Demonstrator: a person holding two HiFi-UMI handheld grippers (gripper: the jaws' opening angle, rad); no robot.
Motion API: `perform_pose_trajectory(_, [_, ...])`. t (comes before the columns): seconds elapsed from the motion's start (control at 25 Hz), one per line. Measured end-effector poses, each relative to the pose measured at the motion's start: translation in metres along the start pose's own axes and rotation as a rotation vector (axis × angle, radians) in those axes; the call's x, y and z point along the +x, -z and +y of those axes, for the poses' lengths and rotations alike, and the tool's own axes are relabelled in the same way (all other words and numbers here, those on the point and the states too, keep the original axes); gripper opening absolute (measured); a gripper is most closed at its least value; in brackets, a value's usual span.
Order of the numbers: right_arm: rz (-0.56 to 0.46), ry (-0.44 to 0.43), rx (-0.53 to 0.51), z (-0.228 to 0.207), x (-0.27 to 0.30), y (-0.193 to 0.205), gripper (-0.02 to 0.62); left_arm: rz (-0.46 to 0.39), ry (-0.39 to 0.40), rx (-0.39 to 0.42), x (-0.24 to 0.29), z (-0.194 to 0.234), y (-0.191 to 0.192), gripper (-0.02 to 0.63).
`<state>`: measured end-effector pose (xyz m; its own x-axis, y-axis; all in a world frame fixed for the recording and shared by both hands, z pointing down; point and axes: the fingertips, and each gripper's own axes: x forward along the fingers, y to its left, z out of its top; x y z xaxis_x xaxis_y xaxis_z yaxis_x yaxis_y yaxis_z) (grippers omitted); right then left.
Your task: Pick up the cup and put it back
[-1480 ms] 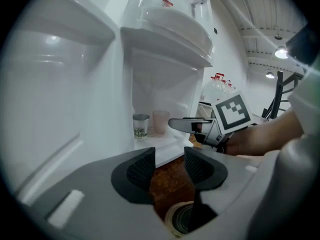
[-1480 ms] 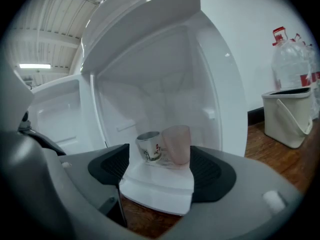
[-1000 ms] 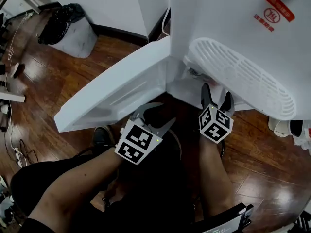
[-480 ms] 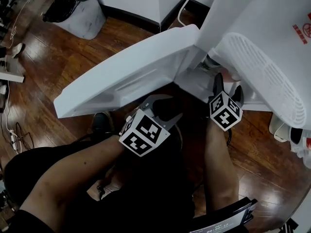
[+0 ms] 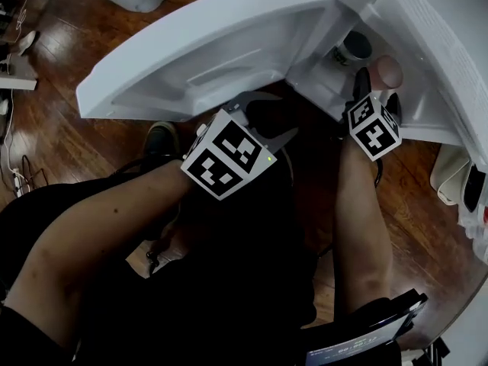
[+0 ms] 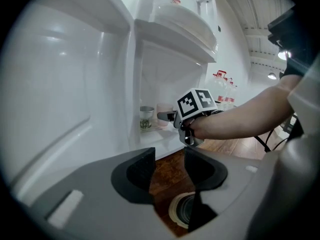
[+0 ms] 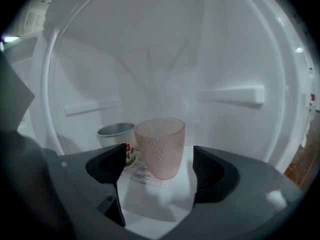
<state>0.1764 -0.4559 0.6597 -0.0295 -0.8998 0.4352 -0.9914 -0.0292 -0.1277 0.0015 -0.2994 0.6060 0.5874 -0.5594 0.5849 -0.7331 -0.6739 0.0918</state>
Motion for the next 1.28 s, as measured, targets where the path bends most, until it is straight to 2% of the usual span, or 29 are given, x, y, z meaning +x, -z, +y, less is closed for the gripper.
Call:
perform_pose_trajectory(0.2, [0.012,0.024,-0.017,0.0,0.003,-0.002,0.396,-0.011,-0.001,-0.03,-0.002,0.0,0.001,0.268])
perform_pose_trajectory(0.56, [0.015,0.022,-0.044,0.0,0.019,-0.002,0.396,-0.012,-0.04,-0.035,-0.001,0.007,0.003,0.268])
perform_pose_trajectory(0.92, [0.012,0.046,-0.061,-0.005,0.028,-0.004,0.391,-0.022,-0.036,-0.047,-0.009,0.006,0.005,0.268])
perform_pose_trajectory(1.28, [-0.005,0.012,-0.082,-0.005,0.032,-0.005,0.37,-0.033,-0.053,-0.055,-0.01,0.009,0.003,0.268])
